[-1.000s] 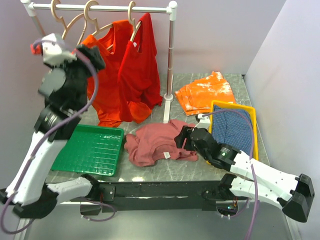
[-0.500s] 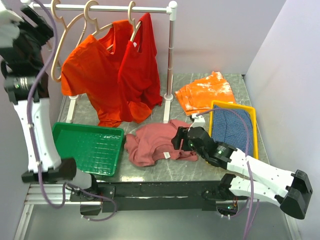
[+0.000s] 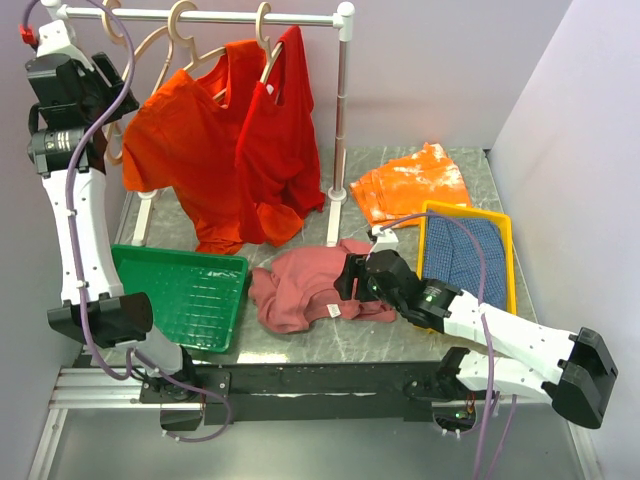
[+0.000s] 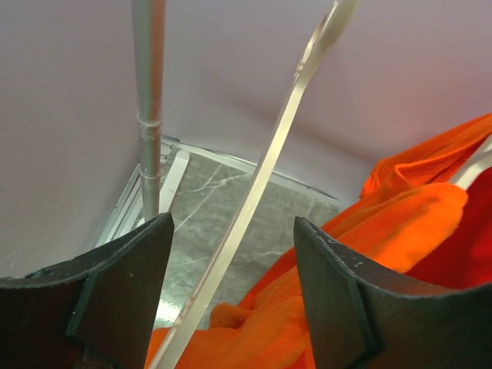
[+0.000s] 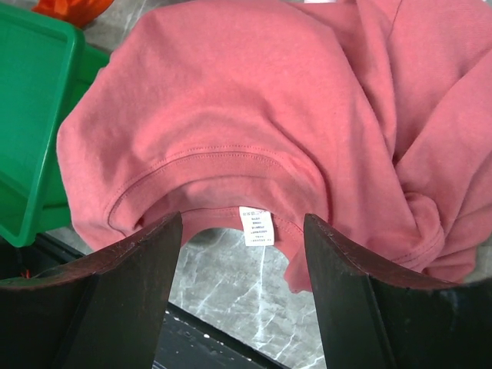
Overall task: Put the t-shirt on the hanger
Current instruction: Pick up the hanger from the clothesline.
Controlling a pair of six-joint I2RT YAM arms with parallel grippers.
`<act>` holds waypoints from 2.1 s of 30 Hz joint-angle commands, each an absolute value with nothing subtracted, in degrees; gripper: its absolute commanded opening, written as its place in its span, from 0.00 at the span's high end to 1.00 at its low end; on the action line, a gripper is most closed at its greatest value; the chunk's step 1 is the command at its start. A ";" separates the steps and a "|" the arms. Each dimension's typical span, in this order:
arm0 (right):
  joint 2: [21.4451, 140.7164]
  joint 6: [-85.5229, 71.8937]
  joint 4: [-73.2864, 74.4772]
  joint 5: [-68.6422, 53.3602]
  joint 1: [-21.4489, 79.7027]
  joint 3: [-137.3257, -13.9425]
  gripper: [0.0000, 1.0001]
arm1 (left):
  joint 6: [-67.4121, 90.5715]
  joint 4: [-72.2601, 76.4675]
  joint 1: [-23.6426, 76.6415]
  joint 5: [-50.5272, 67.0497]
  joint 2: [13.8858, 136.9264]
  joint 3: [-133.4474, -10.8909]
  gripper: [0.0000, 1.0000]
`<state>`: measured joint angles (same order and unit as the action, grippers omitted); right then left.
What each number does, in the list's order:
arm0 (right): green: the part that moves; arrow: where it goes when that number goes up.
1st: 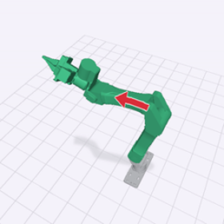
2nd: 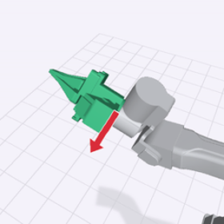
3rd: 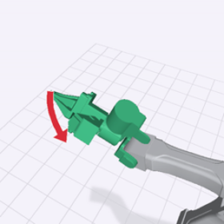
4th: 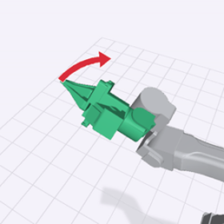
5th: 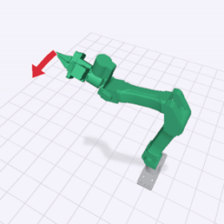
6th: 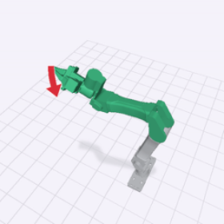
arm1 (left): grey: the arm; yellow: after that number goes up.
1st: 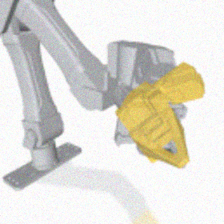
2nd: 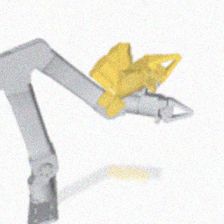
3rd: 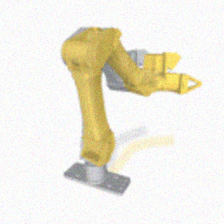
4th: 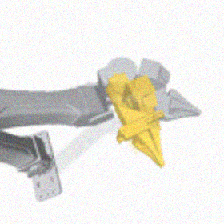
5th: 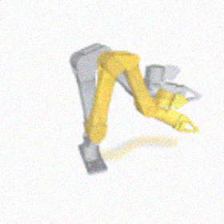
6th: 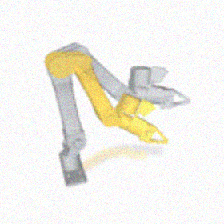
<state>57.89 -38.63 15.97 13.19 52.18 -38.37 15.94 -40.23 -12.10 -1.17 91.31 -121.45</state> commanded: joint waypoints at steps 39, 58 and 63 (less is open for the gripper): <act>56.34 -38.41 14.85 13.62 51.94 -39.46 0.28 | 11.51 -36.21 -10.20 4.31 88.69 -121.29 0.99; 56.34 -38.32 15.38 13.18 51.94 -39.37 0.28 | 11.95 -34.28 -10.20 2.55 72.78 -104.25 0.99; 56.25 -37.97 15.82 12.75 52.03 -39.37 0.28 | 13.71 -33.32 -10.20 0.18 65.41 -96.00 0.99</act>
